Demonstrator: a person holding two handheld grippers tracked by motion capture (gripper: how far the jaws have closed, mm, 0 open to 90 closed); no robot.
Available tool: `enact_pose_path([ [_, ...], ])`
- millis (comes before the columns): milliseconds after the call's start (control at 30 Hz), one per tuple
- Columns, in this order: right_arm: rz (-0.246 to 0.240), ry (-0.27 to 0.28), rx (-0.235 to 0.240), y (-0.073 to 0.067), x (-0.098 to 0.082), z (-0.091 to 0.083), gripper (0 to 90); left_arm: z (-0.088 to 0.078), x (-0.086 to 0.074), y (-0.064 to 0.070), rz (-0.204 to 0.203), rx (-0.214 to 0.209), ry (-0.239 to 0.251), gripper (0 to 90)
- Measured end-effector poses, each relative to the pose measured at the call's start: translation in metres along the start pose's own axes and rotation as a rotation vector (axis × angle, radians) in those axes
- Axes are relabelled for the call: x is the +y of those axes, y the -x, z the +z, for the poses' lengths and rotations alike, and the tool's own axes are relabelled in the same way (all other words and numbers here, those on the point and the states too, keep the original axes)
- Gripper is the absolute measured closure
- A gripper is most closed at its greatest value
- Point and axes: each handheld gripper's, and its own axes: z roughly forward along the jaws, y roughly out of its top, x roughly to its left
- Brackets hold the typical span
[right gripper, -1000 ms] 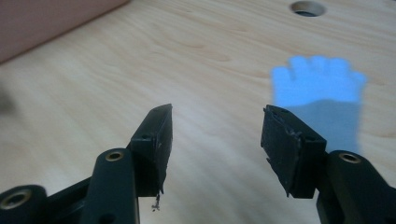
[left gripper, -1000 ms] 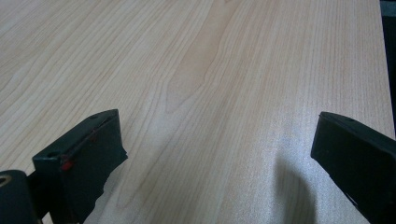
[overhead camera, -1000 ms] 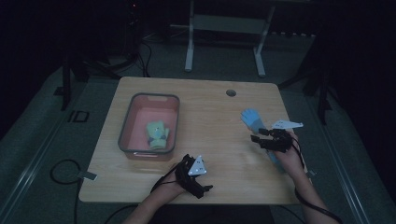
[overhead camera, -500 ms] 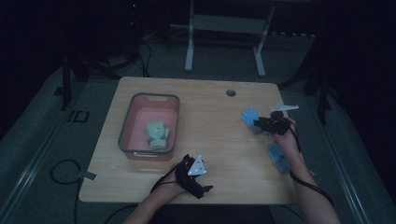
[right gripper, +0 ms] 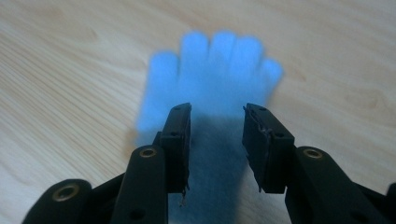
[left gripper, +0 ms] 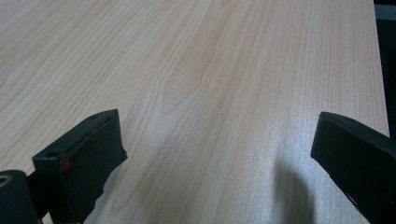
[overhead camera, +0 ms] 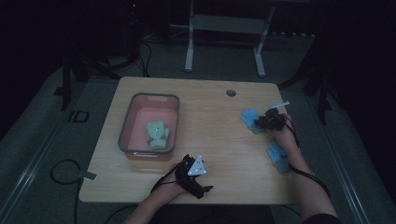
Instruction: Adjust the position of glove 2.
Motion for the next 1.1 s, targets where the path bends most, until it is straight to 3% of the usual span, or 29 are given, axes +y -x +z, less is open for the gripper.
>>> enact_pose_path([
  [167,0.031,-0.009,0.014,0.001,-0.002,0.003,66.4,0.0,0.0,0.0,0.001,-0.002,-0.004,2.3],
  [333,0.04,-0.025,0.008,-0.004,0.0,0.003,80.6,0.001,-0.001,0.0,0.003,-0.002,-0.005,2.3],
  [500,0.103,-0.017,-0.021,-0.009,0.001,0.001,85.2,0.001,-0.001,0.0,0.003,0.001,-0.003,2.3],
  [633,0.146,0.013,-0.035,-0.02,0.0,-0.008,86.6,0.0,-0.001,0.001,0.011,0.008,0.0,2.3],
  [900,0.179,0.064,-0.021,-0.052,0.003,-0.039,87.0,0.0,-0.001,0.0,0.01,0.012,0.0,2.3],
  [1100,0.172,0.087,-0.018,-0.074,0.007,-0.058,87.1,0.0,-0.001,0.0,0.01,0.012,0.0,2.3],
])
